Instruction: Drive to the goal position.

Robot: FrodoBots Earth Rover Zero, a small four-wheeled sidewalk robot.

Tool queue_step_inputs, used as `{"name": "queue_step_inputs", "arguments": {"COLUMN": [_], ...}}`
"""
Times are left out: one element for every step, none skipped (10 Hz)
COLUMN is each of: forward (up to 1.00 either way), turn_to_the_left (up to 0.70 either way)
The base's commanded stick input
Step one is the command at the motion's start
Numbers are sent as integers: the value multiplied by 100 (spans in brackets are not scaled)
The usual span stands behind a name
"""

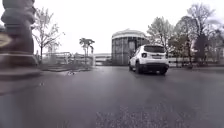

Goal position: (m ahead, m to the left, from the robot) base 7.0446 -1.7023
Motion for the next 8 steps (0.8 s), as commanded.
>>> {"name": "queue_step_inputs", "arguments": {"forward": [100, 100, 100, 100, 100, 100, 100, 100], "turn_to_the_left": [0, 0, 0, 0, 0, 0, 0, 0]}}
